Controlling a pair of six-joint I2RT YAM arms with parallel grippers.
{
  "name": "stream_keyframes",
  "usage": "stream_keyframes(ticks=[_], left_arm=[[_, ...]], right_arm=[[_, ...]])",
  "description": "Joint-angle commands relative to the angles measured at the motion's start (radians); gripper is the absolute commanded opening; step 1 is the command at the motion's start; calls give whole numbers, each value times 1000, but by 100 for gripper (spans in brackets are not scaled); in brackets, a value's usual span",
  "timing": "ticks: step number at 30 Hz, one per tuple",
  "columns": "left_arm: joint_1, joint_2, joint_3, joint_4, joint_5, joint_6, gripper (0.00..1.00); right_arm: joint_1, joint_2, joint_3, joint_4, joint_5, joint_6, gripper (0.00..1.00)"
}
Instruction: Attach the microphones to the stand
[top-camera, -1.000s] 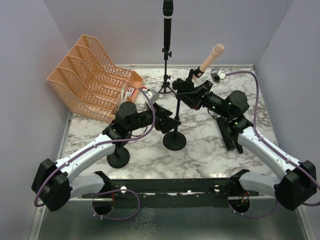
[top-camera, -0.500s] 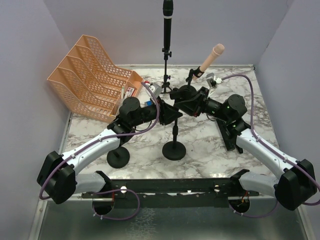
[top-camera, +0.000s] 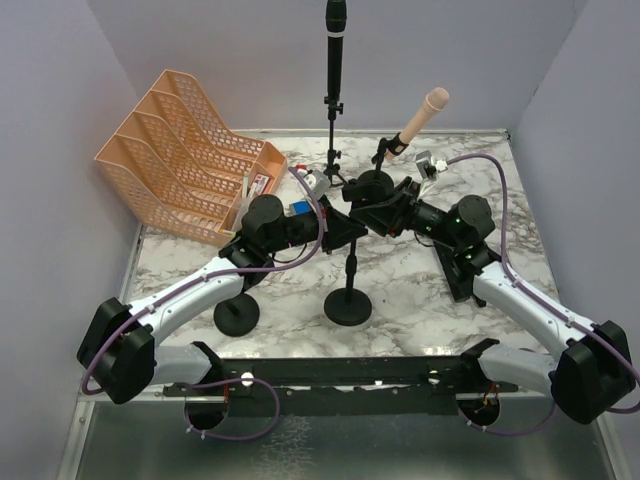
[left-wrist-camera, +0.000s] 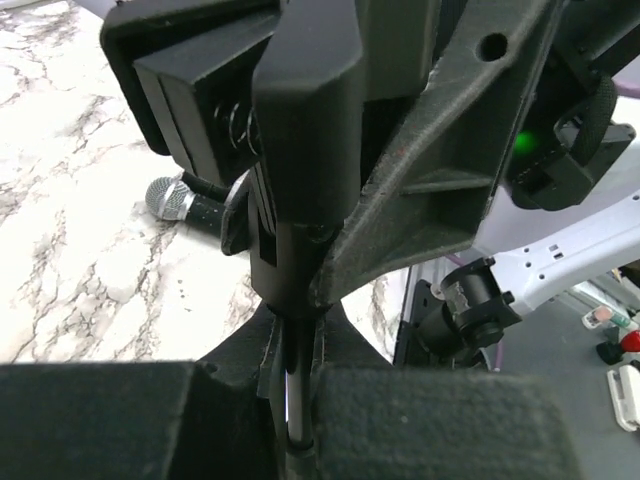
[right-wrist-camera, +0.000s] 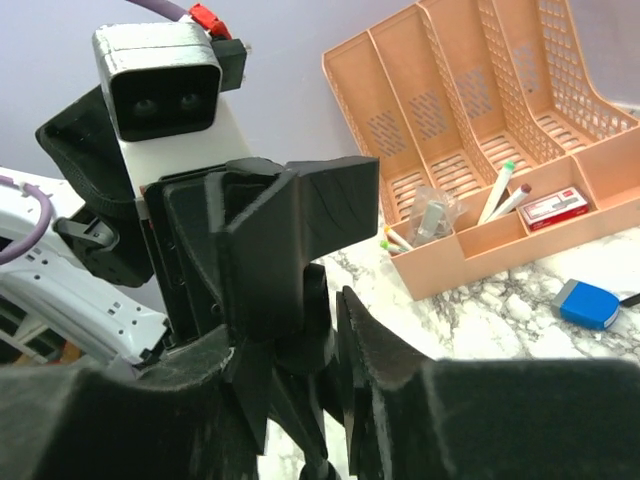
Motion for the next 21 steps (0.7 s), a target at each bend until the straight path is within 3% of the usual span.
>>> stream_keyframes(ticks=[1,5,7,11,16,21], left_arm=[[2,-1,13,50,-16,23,0],[1,-13,-9,71,-44,41,0],[1,-19,-26,83,-61,52,0],[1,-29,-56,125,-78,65,0],[1,-46,-116,210,-94,106,0],[1,-63,-201,331,-102,122,0]], right_arm=[[0,-63,6,-90,65,-40,44],[0,-155,-87,-178,163,-114,66],[-1,-207,-151,-160,172,-142,71],[0,-248,-231,-171,86,-230,71],[-1,-170,-262,-171,47,-296,67],[4,-69,-281,-28,20,-289,63]])
